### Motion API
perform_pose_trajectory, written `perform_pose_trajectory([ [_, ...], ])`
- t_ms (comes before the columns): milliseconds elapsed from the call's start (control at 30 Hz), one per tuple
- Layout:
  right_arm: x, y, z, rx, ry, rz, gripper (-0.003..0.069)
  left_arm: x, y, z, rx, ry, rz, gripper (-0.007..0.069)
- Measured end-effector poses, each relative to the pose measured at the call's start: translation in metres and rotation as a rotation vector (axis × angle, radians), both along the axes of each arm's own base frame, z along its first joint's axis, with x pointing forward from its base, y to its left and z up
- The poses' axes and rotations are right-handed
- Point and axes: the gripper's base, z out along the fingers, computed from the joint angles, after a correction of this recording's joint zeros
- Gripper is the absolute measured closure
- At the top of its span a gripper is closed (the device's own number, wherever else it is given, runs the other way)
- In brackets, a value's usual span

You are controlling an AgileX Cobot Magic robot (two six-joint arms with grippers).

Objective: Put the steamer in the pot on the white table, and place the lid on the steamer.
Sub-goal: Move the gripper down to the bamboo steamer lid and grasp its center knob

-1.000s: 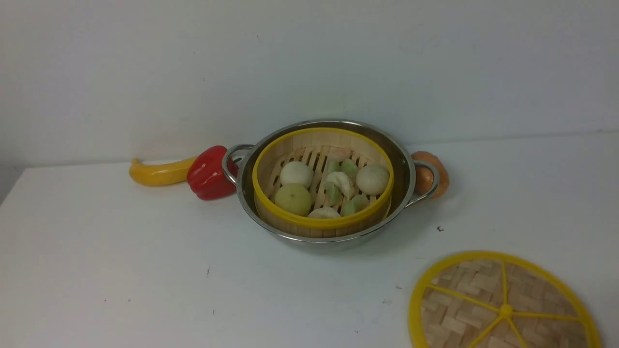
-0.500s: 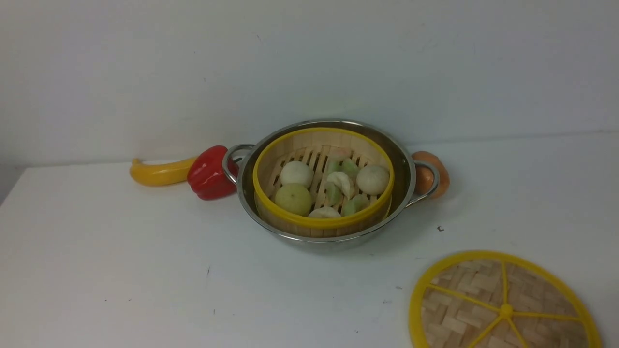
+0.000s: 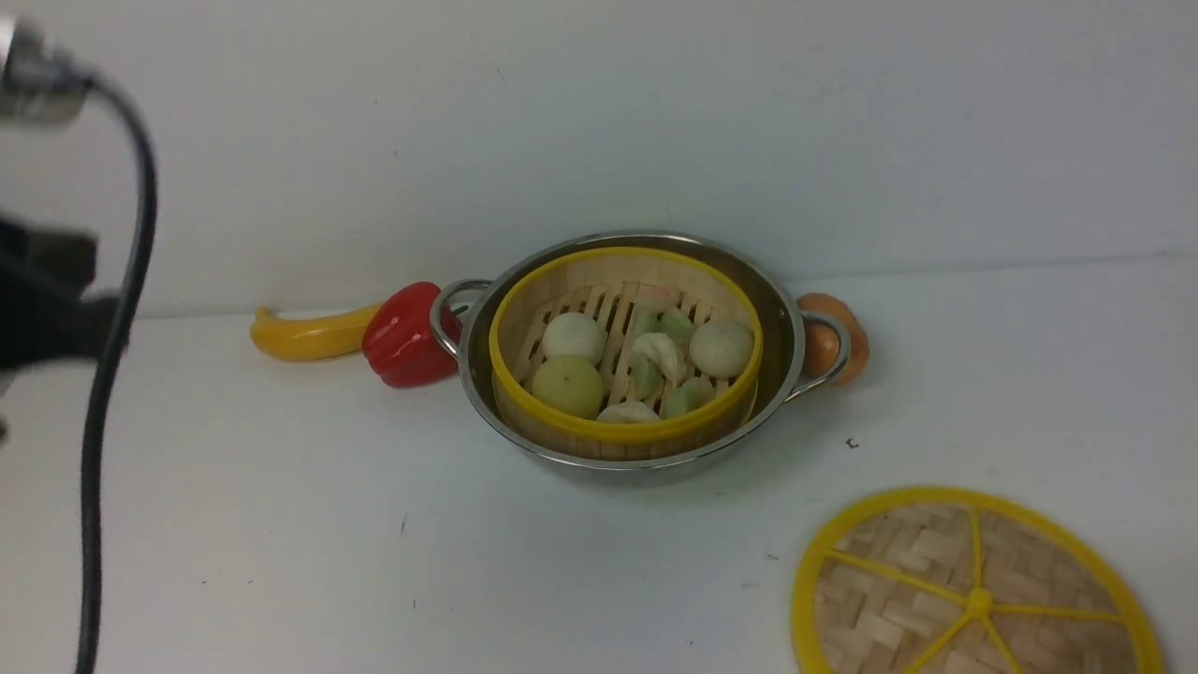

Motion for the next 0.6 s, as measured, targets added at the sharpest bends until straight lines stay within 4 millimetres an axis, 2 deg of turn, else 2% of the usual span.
perform_pose_trajectory([
  [33, 0.000, 0.000, 0.000, 0.000, 0.000, 0.000, 0.0416, 0.000, 0.000, 0.000, 0.000, 0.000, 0.000, 0.0588],
  [67, 0.000, 0.000, 0.000, 0.000, 0.000, 0.000, 0.0416, -0.022, 0.010, -0.038, -0.022, -0.010, 0.093, 0.0581],
  [233, 0.000, 0.000, 0.000, 0.000, 0.000, 0.000, 0.0416, -0.074, 0.013, -0.111, -0.027, -0.066, 0.198, 0.0572],
  [267, 0.000, 0.000, 0.000, 0.000, 0.000, 0.000, 0.0416, -0.074, 0.013, -0.111, -0.027, -0.066, 0.198, 0.0572],
  [333, 0.000, 0.000, 0.000, 0.000, 0.000, 0.000, 0.0416, -0.092, 0.009, -0.135, -0.009, -0.096, 0.203, 0.0562],
  [433, 0.000, 0.000, 0.000, 0.000, 0.000, 0.000, 0.0416, -0.104, 0.007, -0.153, 0.005, -0.131, 0.202, 0.0554],
  [600, 0.000, 0.000, 0.000, 0.000, 0.000, 0.000, 0.0416, -0.115, 0.003, -0.163, 0.014, -0.181, 0.191, 0.0551],
])
